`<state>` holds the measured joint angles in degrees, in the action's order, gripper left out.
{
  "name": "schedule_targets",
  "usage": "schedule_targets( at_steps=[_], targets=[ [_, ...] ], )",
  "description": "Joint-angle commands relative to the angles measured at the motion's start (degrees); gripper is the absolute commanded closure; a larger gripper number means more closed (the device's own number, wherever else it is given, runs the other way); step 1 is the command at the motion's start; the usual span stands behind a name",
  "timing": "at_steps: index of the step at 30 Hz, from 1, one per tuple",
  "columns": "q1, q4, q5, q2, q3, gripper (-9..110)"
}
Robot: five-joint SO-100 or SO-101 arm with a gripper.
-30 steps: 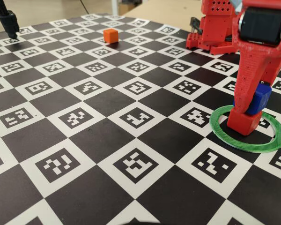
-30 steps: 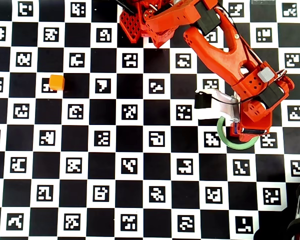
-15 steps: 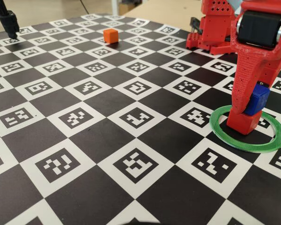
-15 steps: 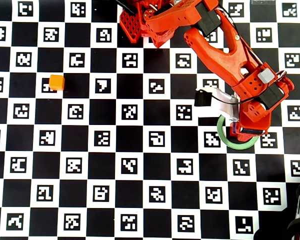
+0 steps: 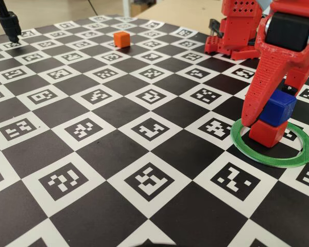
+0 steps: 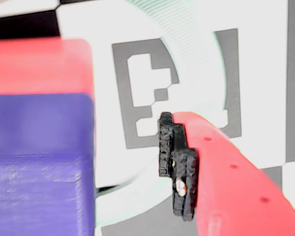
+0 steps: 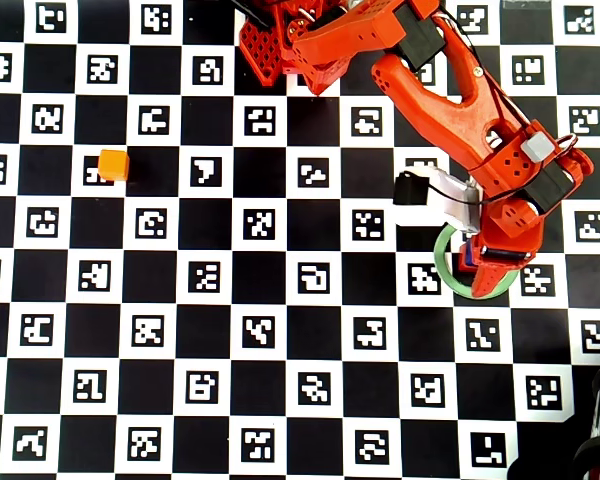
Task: Grab the red cube then put it in the green circle then put the blue cube on top and finally the orange cube on top
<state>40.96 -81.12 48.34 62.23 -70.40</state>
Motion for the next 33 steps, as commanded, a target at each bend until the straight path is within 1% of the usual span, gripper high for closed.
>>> schedule_targets(
  at_steps=[1, 10, 16, 21, 26, 33],
  targets=[
    [1.1, -0.7, 0.4, 4.3, 2.2, 53],
    [1.0, -4.4, -0.4, 6.1, 6.7, 53],
    [-0.1, -12.0, -2.4, 7.6, 16.8, 53],
    [-2.3, -17.4, -6.3, 12.1, 22.9, 53],
    [-6.0, -22.3, -10.4, 16.3, 22.6, 53],
    [-15.7, -23.4, -19.3, 25.7, 12.5, 53]
  ],
)
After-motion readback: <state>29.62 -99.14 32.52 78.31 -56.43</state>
